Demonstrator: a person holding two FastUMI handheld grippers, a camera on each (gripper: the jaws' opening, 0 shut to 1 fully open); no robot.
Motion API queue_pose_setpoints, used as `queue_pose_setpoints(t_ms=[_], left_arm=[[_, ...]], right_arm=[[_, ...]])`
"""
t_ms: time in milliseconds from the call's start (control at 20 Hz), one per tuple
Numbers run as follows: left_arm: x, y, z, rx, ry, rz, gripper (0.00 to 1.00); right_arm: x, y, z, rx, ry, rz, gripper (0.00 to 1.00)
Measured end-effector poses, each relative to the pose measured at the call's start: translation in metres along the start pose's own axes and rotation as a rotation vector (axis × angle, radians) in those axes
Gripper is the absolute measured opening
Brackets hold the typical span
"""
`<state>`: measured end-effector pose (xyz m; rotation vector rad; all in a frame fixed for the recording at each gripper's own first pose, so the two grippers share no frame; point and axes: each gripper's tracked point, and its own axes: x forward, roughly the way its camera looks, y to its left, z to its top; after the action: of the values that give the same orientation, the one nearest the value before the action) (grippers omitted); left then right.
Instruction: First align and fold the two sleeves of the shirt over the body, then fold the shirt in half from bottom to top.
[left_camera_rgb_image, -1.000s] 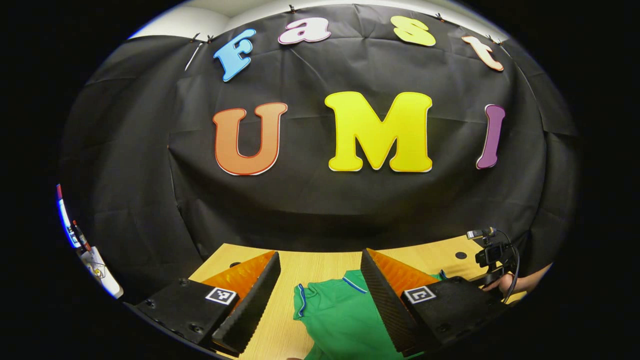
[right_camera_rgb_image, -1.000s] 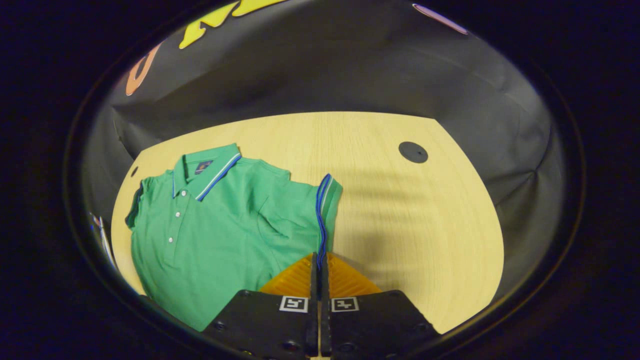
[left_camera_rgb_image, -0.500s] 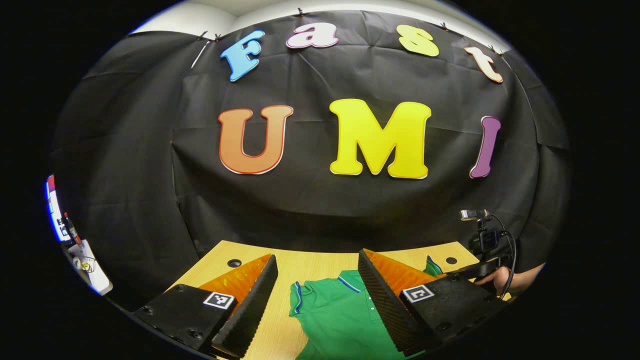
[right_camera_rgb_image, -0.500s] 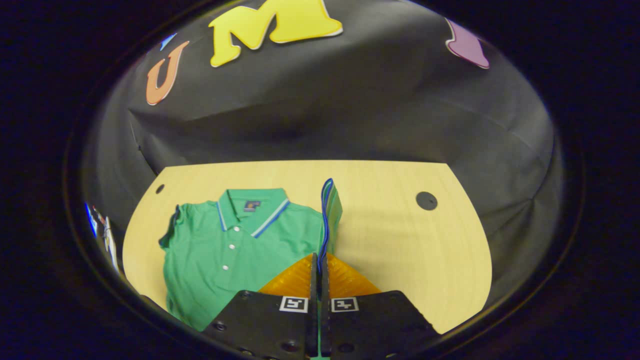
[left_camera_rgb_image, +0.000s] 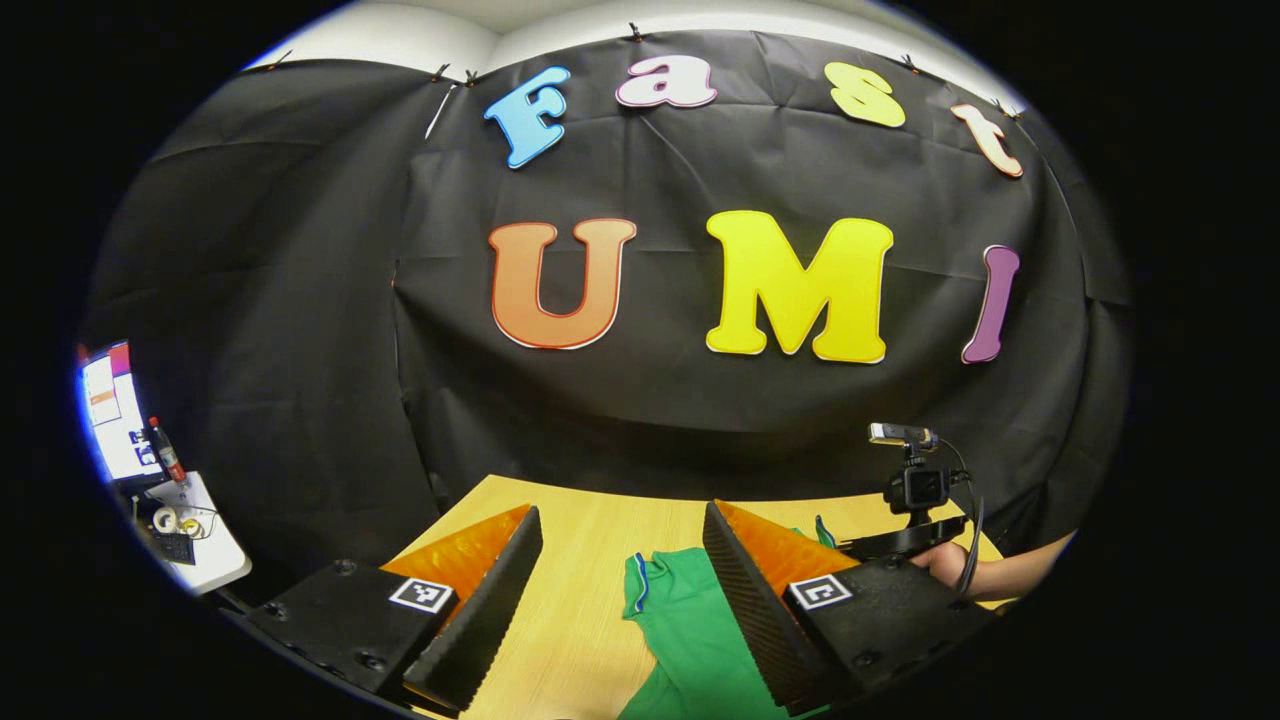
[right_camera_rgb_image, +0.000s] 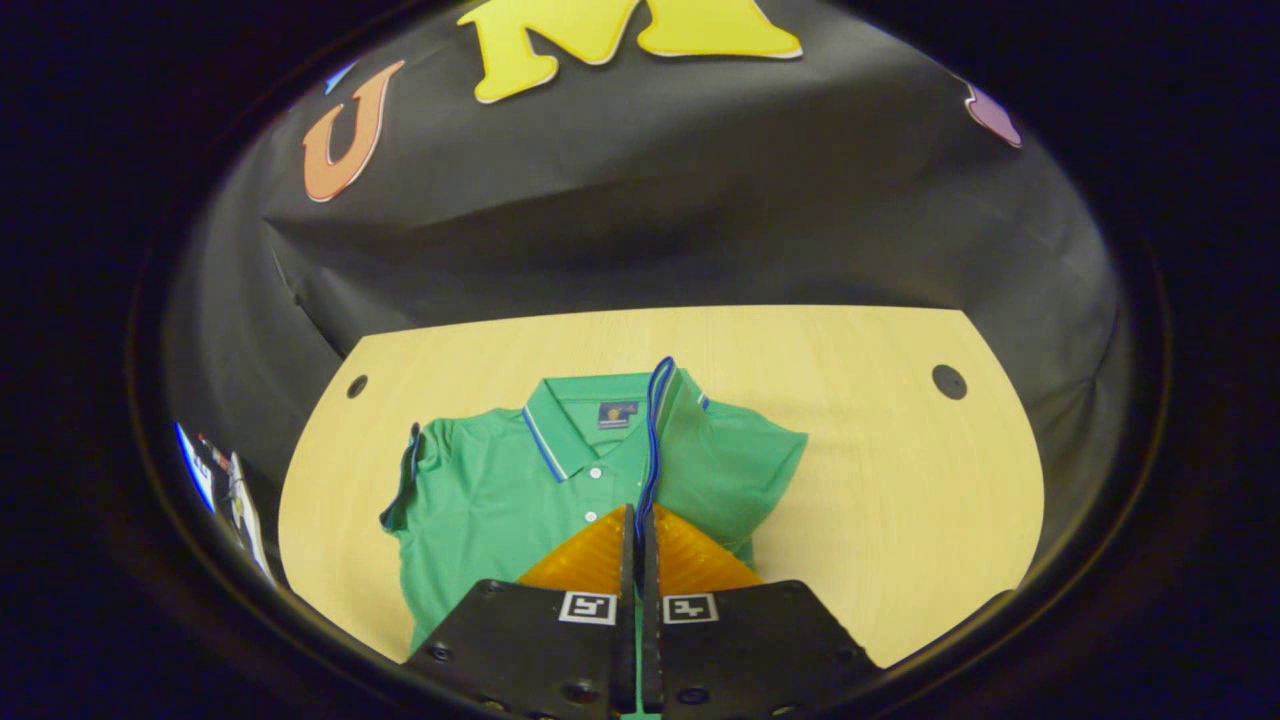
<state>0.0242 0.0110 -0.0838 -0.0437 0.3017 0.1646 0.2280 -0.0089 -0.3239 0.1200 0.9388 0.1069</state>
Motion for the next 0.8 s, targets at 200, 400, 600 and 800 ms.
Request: queue_pose_setpoints(t_ms=[200, 400, 600, 800], left_arm=[[0.000, 0.009, -0.004, -0.010, 0.013, 0.008, 1.00], [0.011, 0.000, -0.012, -0.013, 0.030, -0.049, 1.00], [0.040, -0.021, -0.039, 0.014, 0.094, -0.157, 1.00], [0.080, -0.029, -0.093, 0.018, 0.232, -0.193, 1.00]], right_arm=[[-0.017, 0.015, 0.003, -0.004, -0.043, 0.022, 0.58], [-0.069, 0.009, 0.004, -0.058, -0.141, -0.012, 0.88], [-0.136, 0.002, 0.005, -0.132, -0.266, -0.057, 0.96], [-0.187, -0.008, -0.005, -0.111, -0.320, -0.076, 0.92]])
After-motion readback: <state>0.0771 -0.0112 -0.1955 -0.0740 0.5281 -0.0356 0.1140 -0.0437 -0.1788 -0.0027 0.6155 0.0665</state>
